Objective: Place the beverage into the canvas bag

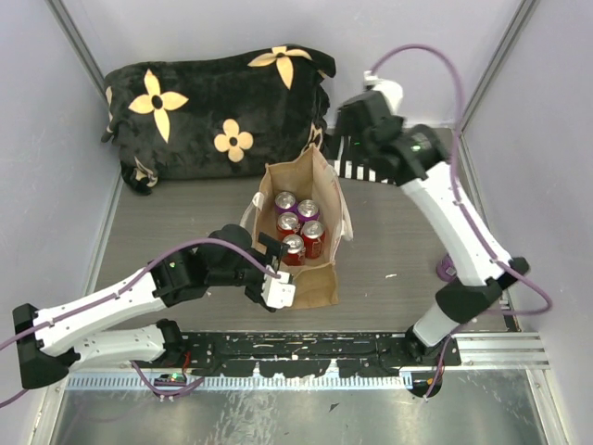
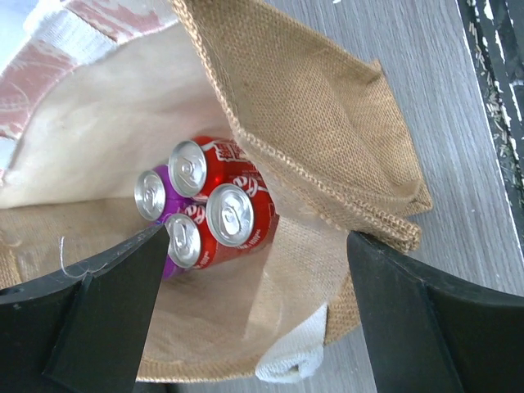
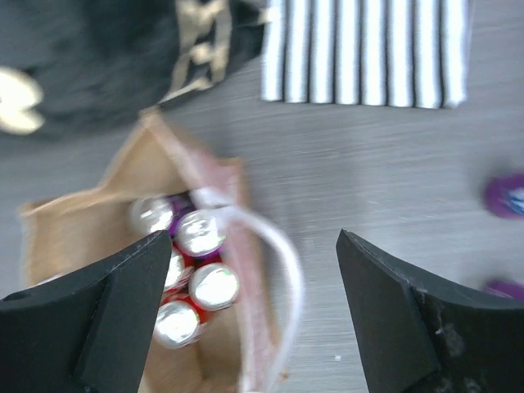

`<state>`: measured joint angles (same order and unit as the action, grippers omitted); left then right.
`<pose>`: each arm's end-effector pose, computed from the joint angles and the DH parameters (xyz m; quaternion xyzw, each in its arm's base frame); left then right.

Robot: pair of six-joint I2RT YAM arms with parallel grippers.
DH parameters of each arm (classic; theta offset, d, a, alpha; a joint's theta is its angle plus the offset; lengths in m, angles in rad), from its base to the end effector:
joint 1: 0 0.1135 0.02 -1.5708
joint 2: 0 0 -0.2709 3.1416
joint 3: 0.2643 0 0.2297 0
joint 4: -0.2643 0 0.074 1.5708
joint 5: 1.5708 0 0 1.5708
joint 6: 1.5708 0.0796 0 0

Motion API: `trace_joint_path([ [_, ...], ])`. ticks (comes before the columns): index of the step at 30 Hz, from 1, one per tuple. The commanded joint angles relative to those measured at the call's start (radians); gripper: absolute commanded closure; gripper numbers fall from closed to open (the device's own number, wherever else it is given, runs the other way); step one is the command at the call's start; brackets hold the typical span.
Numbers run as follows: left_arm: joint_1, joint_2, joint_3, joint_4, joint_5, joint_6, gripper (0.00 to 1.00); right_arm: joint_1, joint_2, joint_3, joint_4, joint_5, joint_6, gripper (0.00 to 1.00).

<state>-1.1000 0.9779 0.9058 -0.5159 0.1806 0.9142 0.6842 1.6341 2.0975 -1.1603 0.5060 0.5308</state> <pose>0.0874 -0.2033 0.2976 0.7650 0.4332 -0.1228 0.4605 0.2714 0.1716 0.4445 0.0384 0.8827 0.0476 0.4659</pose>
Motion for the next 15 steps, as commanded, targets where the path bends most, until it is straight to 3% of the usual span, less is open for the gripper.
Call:
trace_joint_path([
  [1,-0.013,0.028,0.052,0.070,0.048,0.019,0.02,-0.179,-0.106,-0.123,-0.093,0.069,0.006,0.13],
  [9,-0.038,0.079,0.093,0.116,0.082,0.023,0.02,-0.499,-0.188,-0.408,-0.036,-0.013,-0.088,0.10],
  [15,-0.071,0.091,0.094,0.120,0.089,0.023,0.02,-0.664,-0.181,-0.484,0.029,-0.088,-0.149,0.09],
])
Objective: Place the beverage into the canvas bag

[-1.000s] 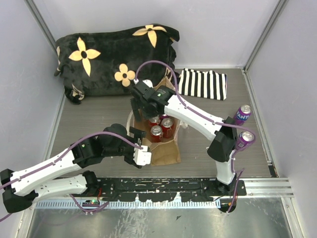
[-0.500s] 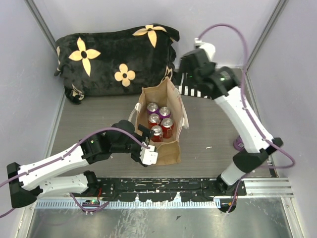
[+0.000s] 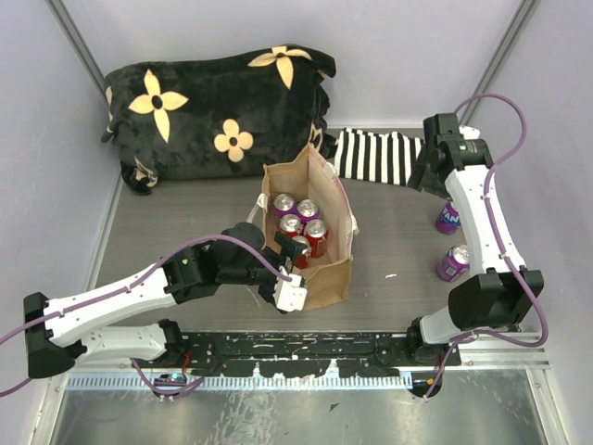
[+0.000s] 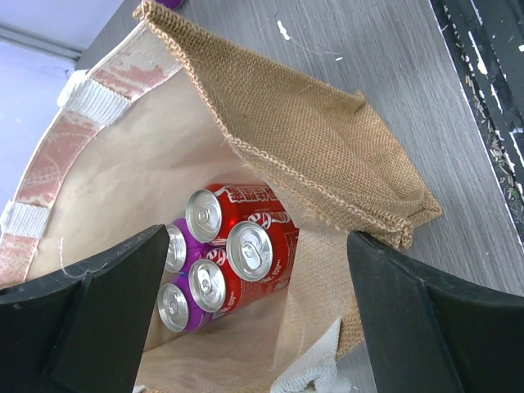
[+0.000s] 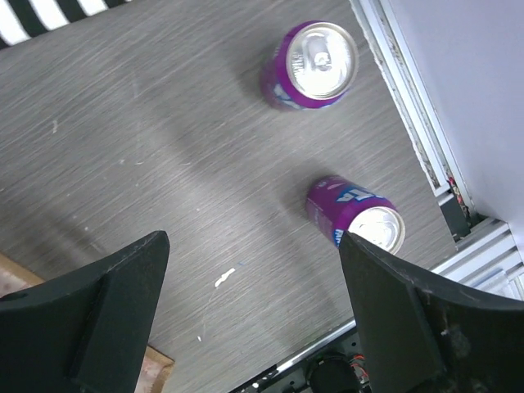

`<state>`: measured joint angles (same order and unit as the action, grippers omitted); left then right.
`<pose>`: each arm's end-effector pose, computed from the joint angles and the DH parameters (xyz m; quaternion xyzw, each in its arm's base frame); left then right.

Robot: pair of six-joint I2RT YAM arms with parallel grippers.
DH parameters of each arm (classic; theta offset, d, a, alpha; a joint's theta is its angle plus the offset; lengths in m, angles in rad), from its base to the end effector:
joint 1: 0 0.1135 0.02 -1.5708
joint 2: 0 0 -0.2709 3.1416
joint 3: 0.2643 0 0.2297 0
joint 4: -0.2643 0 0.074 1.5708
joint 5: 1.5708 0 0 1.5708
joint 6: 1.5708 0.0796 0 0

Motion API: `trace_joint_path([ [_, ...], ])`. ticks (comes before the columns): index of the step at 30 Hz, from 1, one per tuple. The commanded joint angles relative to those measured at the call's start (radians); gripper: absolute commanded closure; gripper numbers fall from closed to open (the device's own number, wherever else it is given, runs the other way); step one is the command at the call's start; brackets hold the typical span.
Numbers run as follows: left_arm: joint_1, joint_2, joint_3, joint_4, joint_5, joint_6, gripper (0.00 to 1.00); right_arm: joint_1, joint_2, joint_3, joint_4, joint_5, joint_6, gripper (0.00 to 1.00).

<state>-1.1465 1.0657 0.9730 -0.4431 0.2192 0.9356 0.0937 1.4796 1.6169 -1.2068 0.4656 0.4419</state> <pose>0.0854 -0.2310 0.3124 0.7728 0.3898 -0.1463 0.4790 0.2786 -0.0097 0.3458 0.2196 0.9185 -0.1517 0.2919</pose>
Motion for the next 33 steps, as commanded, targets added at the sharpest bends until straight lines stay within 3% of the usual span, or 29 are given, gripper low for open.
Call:
trace_joint_path([
  [1,-0.027,0.003,0.025,0.046,0.051,0.002,0.02,-0.091,-0.020,-0.006,0.080,-0.051,-0.068,0.09],
  [15,-0.044,0.000,0.012,0.048,0.055,-0.008,0.02,-0.406,0.157,-0.020,0.160,-0.318,-0.169,0.03],
  [26,-0.045,-0.002,0.000,0.056,0.050,-0.012,0.02,-0.466,0.322,0.070,0.178,-0.432,-0.183,0.04],
  [33,-0.045,-0.005,-0.002,0.055,0.036,-0.012,0.02,-0.477,0.390,0.051,0.203,-0.416,-0.186,0.15],
])
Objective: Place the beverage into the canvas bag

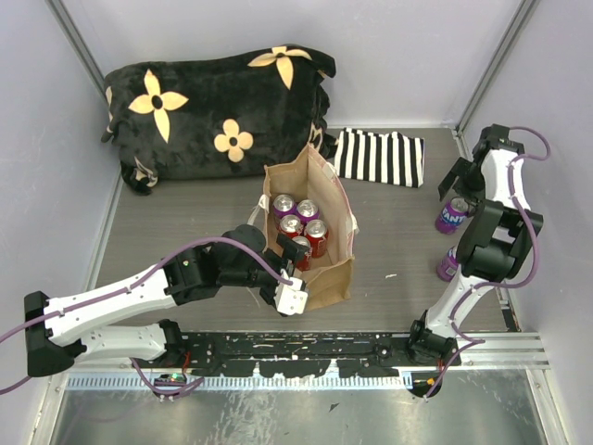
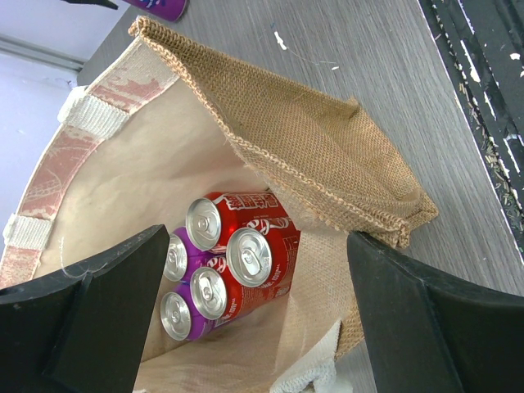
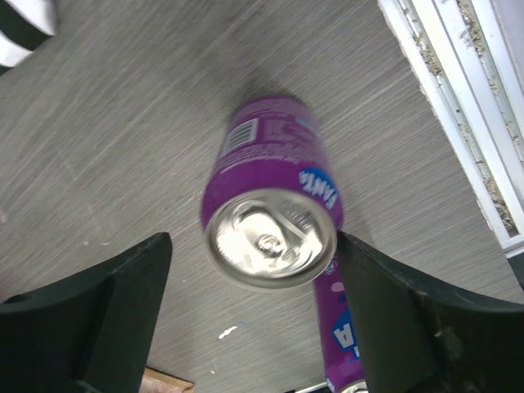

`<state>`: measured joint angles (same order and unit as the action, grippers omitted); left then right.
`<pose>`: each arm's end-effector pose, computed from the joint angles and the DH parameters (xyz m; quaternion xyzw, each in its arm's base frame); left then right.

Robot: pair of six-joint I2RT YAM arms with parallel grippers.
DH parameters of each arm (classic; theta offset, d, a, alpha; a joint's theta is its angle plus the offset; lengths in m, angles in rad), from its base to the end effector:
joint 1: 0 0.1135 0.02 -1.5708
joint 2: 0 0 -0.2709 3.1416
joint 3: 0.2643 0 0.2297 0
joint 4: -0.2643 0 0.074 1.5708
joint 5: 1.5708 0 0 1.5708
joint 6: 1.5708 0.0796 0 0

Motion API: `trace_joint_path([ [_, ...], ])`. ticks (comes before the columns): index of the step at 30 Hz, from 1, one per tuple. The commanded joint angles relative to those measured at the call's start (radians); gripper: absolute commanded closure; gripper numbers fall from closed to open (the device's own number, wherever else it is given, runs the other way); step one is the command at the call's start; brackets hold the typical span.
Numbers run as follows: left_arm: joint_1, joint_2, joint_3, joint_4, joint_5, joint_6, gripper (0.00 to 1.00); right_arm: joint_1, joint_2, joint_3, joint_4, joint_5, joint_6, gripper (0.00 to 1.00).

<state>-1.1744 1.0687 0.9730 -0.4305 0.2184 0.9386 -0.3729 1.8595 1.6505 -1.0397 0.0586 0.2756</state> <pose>0.0796 -0.2347 0.3133 0.7768 0.3765 -0.1521 0.4813 0.3476 -0.1410 0.2403 0.3188 0.9337 -0.0367 0.1587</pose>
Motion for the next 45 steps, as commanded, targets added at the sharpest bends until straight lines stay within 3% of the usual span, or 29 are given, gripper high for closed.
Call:
trace_joint_path([
  [1,-0.018,-0.008,-0.002,0.042,0.035,-0.015,0.02,-0.009,0.012,0.009,0.044,-0.004,-0.019,0.16],
  [4,-0.018,-0.009,-0.001,0.039,0.034,-0.014,0.02,-0.010,0.020,-0.008,0.053,0.006,-0.024,0.21],
  [9,-0.018,-0.005,0.002,0.039,0.036,-0.011,0.02,-0.011,0.023,-0.022,0.056,0.010,-0.036,0.45],
  [15,-0.020,-0.005,0.001,0.039,0.036,-0.006,0.02,-0.014,0.020,-0.015,0.038,-0.024,-0.039,0.92],
  [22,-0.022,-0.006,0.000,0.039,0.037,-0.001,0.02,-0.013,0.004,-0.011,0.017,-0.046,-0.051,0.99],
  [23,-0.022,-0.005,0.000,0.039,0.037,0.000,0.02,-0.013,0.004,-0.014,0.015,-0.050,-0.055,0.98],
  [24,-0.023,-0.004,0.000,0.039,0.037,0.000,0.02,-0.013,0.005,-0.016,0.013,-0.052,-0.058,0.90],
  [26,-0.024,-0.005,0.000,0.039,0.038,0.002,0.02,-0.014,0.019,-0.025,0.006,-0.050,-0.065,0.57],
  [29,-0.025,-0.006,0.000,0.038,0.035,0.002,0.02,-0.013,0.041,-0.040,0.004,-0.053,-0.082,0.38],
  [31,-0.025,-0.006,0.000,0.038,0.031,0.003,0.02,-0.013,0.046,-0.050,0.012,-0.056,-0.085,0.34],
  [37,-0.024,-0.004,-0.002,0.036,0.032,0.008,0.02,-0.013,0.056,-0.034,0.015,-0.061,-0.077,0.34],
  [45,-0.025,0.001,0.001,0.036,0.035,0.014,0.02,-0.012,0.083,-0.027,0.006,-0.095,-0.091,0.21],
])
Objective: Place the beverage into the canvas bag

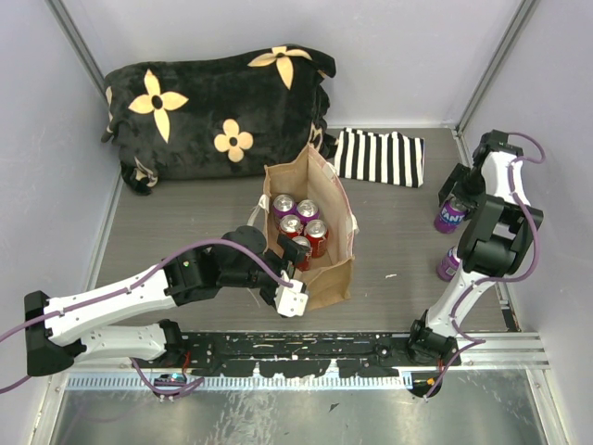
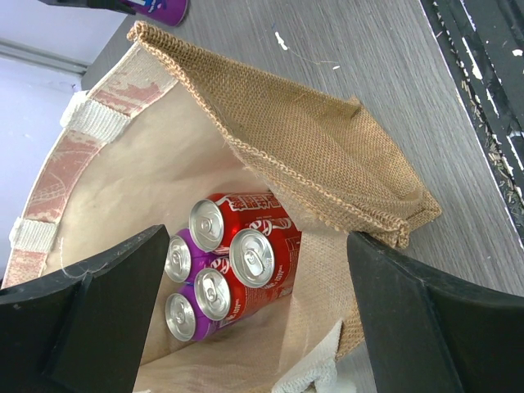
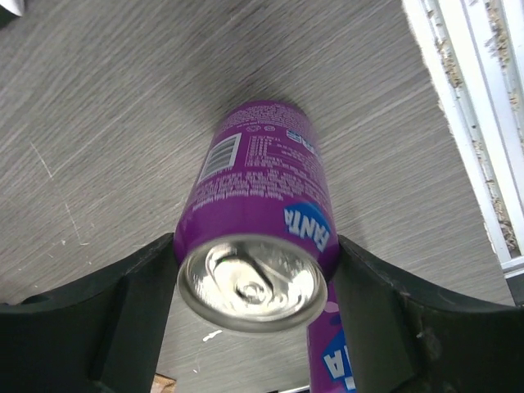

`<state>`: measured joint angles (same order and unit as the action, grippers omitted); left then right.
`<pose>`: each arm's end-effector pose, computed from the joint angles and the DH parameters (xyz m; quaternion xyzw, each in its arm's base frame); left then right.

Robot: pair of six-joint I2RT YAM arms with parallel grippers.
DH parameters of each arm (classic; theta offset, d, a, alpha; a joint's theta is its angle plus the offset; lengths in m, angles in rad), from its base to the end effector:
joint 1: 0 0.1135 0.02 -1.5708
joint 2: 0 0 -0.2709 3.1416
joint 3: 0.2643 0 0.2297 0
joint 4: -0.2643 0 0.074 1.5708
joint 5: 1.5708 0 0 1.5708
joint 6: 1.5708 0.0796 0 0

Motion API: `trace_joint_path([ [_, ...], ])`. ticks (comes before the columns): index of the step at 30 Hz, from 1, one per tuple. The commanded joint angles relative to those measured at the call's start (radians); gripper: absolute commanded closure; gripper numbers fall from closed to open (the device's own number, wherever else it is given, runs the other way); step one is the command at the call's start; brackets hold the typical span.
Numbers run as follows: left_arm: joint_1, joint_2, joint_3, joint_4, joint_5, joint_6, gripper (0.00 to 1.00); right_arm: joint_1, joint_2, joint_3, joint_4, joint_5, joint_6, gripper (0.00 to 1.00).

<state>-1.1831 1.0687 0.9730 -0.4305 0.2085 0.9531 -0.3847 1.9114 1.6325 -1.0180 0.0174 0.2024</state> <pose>0.0783 -0.2353 0.3132 0.7803 0.3698 -0.1465 0.4825 0.3533 -0.1445 0.2176 0.2878 0.9479 -0.0210 0.1352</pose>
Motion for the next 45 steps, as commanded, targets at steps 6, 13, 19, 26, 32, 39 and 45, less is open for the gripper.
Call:
trace_joint_path([
  [6,-0.017,0.003,0.001,0.036,0.038,0.004,0.02,-0.001,0.030,-0.007,-0.016,-0.049,-0.015,0.27],
  [13,-0.017,0.004,0.002,0.036,0.039,0.008,0.02,-0.001,0.015,0.017,-0.025,-0.030,-0.009,0.50],
  [19,-0.018,-0.008,-0.009,0.034,0.031,0.027,0.02,0.010,-0.026,0.138,-0.080,-0.099,0.003,0.93],
  [26,-0.017,-0.028,-0.025,0.019,0.024,0.054,0.02,0.174,-0.064,0.603,-0.261,-0.184,0.026,0.98],
  [32,-0.018,-0.046,-0.041,0.017,0.031,0.058,0.02,0.363,-0.153,0.759,-0.246,-0.306,0.127,0.99],
  [39,-0.020,-0.053,-0.052,0.002,0.050,0.059,0.02,0.566,-0.434,0.475,0.002,-0.382,0.289,0.99],
  [45,-0.026,-0.043,-0.046,-0.004,0.060,0.066,0.02,0.771,-0.528,0.367,0.019,-0.303,0.331,0.99],
])
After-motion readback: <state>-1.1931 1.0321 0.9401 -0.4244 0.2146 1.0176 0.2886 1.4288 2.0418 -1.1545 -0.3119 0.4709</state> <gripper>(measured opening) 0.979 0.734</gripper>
